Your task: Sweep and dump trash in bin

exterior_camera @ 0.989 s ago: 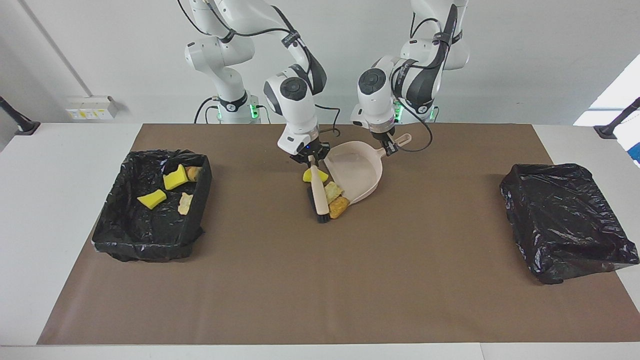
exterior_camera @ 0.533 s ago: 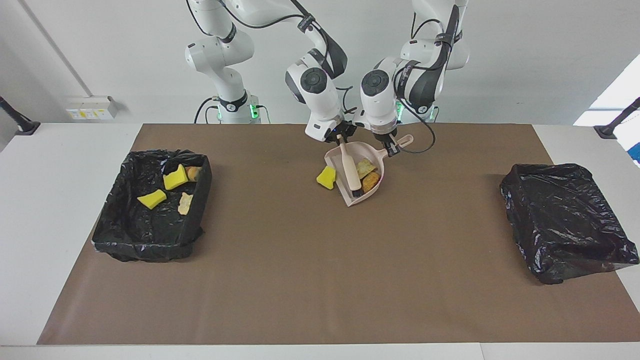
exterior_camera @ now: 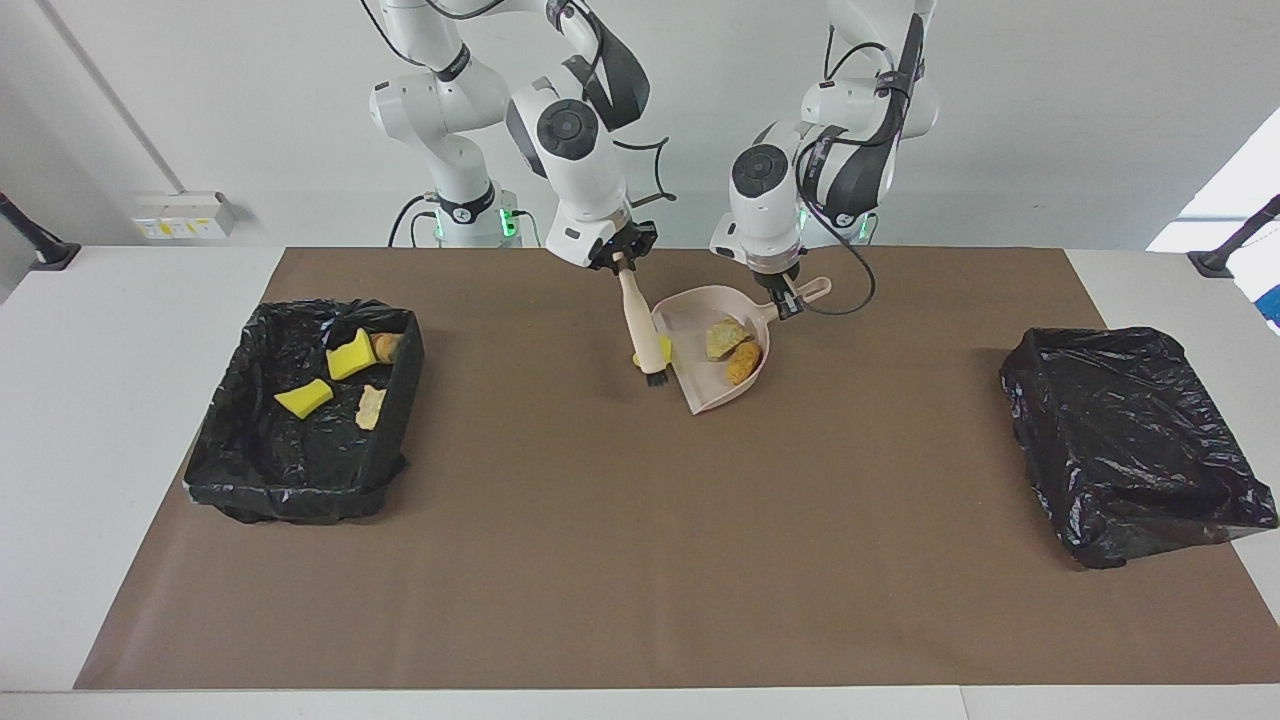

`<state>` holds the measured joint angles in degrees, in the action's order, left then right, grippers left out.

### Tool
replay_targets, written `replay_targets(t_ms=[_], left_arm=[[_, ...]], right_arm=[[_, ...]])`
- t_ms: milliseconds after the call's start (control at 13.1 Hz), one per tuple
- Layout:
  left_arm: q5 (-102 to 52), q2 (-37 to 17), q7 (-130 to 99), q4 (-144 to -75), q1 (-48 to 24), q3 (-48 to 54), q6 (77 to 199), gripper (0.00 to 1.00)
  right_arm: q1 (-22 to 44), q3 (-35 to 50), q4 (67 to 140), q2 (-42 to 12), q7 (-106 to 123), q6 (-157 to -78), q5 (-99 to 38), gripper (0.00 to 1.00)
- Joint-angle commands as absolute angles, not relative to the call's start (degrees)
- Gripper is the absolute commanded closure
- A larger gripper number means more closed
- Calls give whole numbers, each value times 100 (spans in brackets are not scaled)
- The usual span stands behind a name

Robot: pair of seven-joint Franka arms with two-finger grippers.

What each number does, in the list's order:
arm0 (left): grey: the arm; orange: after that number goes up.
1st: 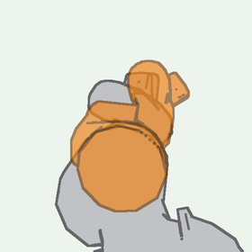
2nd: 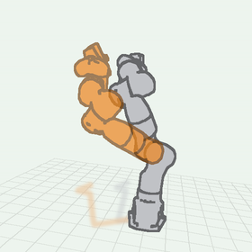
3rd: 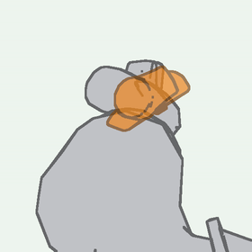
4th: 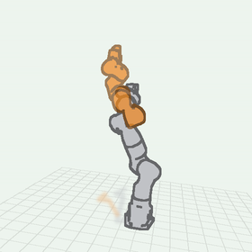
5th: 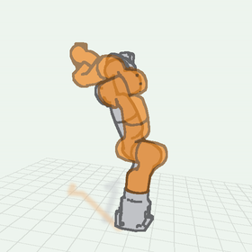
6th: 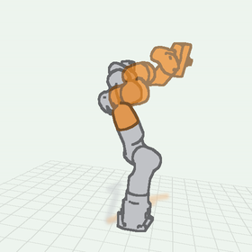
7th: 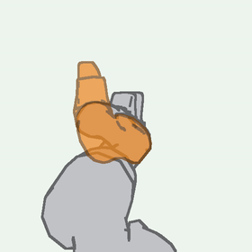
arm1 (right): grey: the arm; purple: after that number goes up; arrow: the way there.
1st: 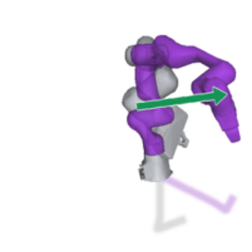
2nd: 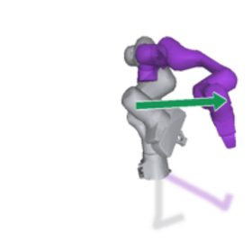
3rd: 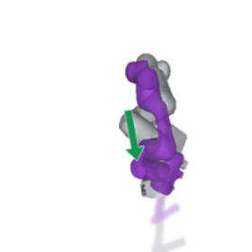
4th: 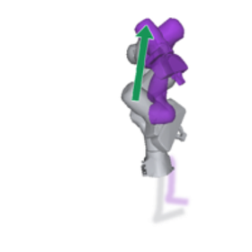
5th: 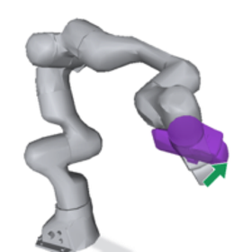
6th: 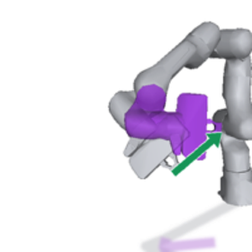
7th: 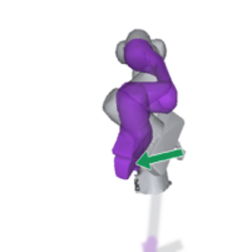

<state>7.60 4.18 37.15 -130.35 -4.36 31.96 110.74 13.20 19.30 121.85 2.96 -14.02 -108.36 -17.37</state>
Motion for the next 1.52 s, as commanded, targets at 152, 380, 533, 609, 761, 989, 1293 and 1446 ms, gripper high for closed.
replay_targets(t_ms=[152, 380, 533, 609, 761, 989, 1293, 1446], left_arm=[[721, 448, 3841, -13157, -396, 3226, 11250, 100], [721, 475, 3841, -13219, -396, 3226, 11259, 100], [721, 475, 3850, -13219, -396, 3226, 11276, 100], [721, 475, 3850, -13219, -387, 3226, 11285, 100], [721, 475, 3954, -13245, -387, 3226, 11285, 100], [721, 457, 4261, -13219, -334, 3208, 11320, 100], [721, 553, 5051, -13149, -378, 2718, 11373, 100], [721, 676, 5465, -13061, -396, 2471, 11338, 100]], right_arm=[[1247, 2048, 12937, 308, -1195, -11513, -1433, 100], [1625, 2057, 12841, 80, -1406, -11733, -1887, 100], [1722, 2057, 12779, 62, -1240, -11803, -2782, 100], [1740, 2057, 12753, 27, -1039, -11952, -3038, 100], [1671, 2048, 12735, -9, -914, -11910, -3111, 100], [1644, 1995, 12674, 79, -984, -11796, -2936, 100], [1521, 1969, 12191, 140, -1624, -11365, -1972, 100], [1599, 1986, 12120, 141, -2185, -11355, -1427, 100]])
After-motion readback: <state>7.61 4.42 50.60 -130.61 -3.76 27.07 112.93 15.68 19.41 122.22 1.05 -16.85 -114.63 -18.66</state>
